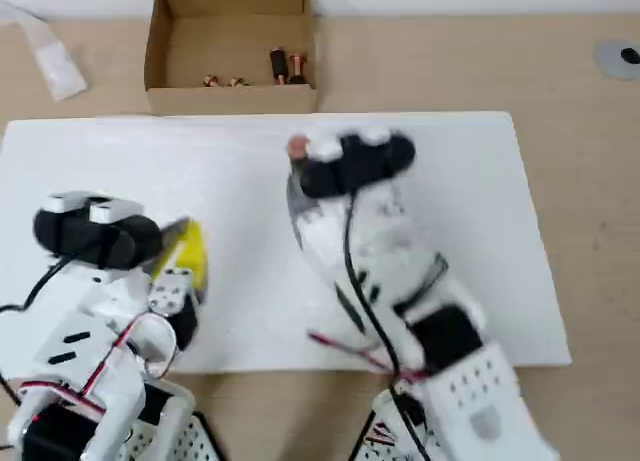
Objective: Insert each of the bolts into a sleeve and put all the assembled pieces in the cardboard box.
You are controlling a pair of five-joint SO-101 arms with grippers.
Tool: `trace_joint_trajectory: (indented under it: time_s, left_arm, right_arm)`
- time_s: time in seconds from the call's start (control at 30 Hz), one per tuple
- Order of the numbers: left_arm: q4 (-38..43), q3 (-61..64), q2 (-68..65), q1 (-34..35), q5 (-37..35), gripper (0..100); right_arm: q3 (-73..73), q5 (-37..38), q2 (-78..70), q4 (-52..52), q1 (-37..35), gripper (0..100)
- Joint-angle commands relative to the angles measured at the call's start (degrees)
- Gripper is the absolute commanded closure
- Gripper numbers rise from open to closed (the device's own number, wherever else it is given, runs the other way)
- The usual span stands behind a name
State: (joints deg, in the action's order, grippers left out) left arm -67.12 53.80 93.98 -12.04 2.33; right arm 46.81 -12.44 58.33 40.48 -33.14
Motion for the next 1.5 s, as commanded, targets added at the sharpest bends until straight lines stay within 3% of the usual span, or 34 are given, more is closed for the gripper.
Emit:
trace_joint_trajectory:
  time_s: [0.0, 0.2, 0.6, 0.83, 1.2, 1.47]
  left_arm:
    - [3.08, 3.08, -0.04, 7.03, 1.23, 100]
    - [5.45, 7.03, -0.04, 11.87, 1.32, 100]
    - [5.1, 9.85, -0.04, 11.96, 1.32, 100]
    - [5.1, 11.52, -0.04, 11.96, 1.32, 100]
    - [5.45, 14.42, -0.04, 11.96, 1.32, 100]
    - [5.45, 14.42, -0.04, 11.96, 1.23, 100]
  right_arm:
    - [-19.3, 0.97, -18.95, -4.31, 2.07, 98.9]
    - [-44.88, 6.24, -49.71, -9.85, 4.35, 98.9]
    - [-105.1, 6.86, -106.07, -9.67, 9.45, 98.9]
    - [-129.27, 7.74, -131.56, -9.49, 9.98, 98.6]
    - [-139.12, 16.62, -143.52, -1.23, 9.89, 97.8]
    - [-142.29, 17.41, -143.25, 9.58, 9.63, 71.3]
